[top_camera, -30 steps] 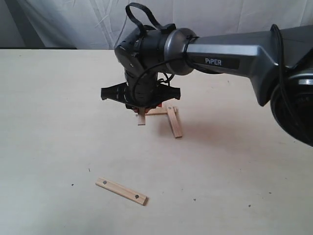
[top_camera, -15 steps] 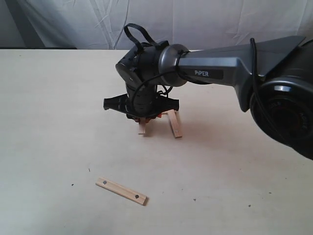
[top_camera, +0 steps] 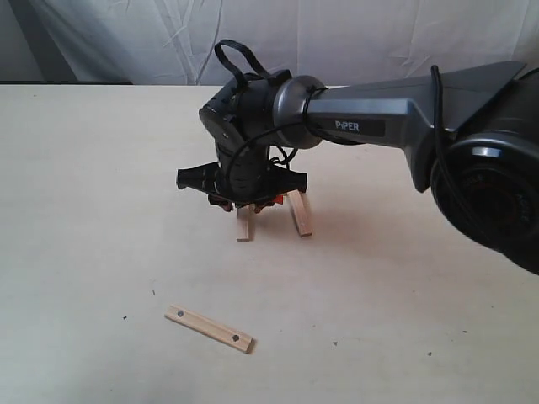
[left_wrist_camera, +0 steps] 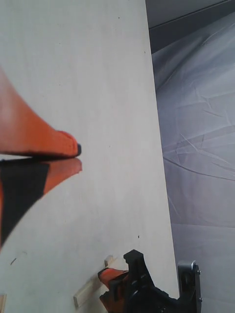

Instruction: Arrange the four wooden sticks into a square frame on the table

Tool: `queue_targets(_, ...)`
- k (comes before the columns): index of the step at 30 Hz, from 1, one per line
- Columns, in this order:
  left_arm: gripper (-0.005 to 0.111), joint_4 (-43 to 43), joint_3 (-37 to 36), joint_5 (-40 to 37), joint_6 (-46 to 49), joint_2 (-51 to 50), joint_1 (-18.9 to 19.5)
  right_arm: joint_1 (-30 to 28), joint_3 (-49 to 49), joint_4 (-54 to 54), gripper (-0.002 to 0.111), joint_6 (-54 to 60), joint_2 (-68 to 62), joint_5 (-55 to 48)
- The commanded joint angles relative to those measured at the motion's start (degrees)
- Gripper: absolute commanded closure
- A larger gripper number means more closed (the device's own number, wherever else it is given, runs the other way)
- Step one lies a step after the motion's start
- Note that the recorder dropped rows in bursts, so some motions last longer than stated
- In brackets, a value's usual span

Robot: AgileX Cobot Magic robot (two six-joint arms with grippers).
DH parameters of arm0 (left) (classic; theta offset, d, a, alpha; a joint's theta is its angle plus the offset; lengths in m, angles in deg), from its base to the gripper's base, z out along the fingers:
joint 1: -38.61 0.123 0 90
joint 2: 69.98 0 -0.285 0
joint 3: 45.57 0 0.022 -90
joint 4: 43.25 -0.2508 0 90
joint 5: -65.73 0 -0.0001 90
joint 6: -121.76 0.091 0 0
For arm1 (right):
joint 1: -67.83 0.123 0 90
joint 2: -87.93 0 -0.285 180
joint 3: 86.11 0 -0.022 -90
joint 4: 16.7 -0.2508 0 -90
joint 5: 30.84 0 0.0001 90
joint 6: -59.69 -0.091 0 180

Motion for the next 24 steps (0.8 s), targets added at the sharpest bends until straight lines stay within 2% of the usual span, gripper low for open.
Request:
queue_targets(1, 0.107, -0.1, -0.2, 0.4, -0.1, 0.3, 0.1, -0.4, 0.0, -0.7, 0.064, 0.6, 1.7, -0.6)
queue_targets(4, 0.107, -0.1, -0.2, 0.4, -0.1, 0.3, 0.1, -1.5, 0.0, -1.0, 0.069, 5.3, 6.3, -4.0)
queue_targets(6, 0.107, -0.1, -0.2, 0.4, -0.1, 0.3, 0.1, -3.7, 0.1, -2.4, 0.086, 9.5, 8.7, -8.3)
queue_targets(7, 0.107, -0.1, -0.2, 0.4, -0.1, 0.3, 0.1, -5.4, 0.1, -4.1, 0.102, 12.5, 9.5, -10.6)
queue_targets(8, 0.107, -0.1, -0.2, 0.4, -0.1, 0.3, 0.1, -6.3, 0.1, -4.3, 0.109, 13.5, 9.7, -12.7)
queue_targets(12, 0.107, -0.1, -0.2, 0.4, -0.1, 0.3, 0.1, -9.7, 1.8, -5.6, 0.108, 18.6, 12.7, -15.3)
queue_targets(14, 0.107, -3.5, -0.2, 1.2, 0.4, 0.3, 0.1, -13.5, 7.5, -10.2, 0.108, 21.9, 17.0, -12.2)
queue_targets(18, 0.107, -4.1, -0.2, 2.3, 0.4, 0.3, 0.1, -16.9, 16.1, -9.4, 0.108, 24.6, 23.2, -9.4)
queue_targets(19, 0.107, -1.9, -0.2, 5.6, 0.3, 0.3, 0.1, -18.2, 21.2, -8.8, 0.108, 25.9, 26.7, -7.3)
queue_targets(22, 0.107, 4.8, -0.2, 12.5, 0.3, 0.3, 0.1, -20.2, 27.9, -9.2, 0.108, 28.0, 32.4, -4.2)
queue_targets(24, 0.107, 5.0, -0.2, 18.4, 0.3, 0.3, 0.1, -21.1, 31.8, -9.4, 0.108, 29.9, 36.5, -3.2)
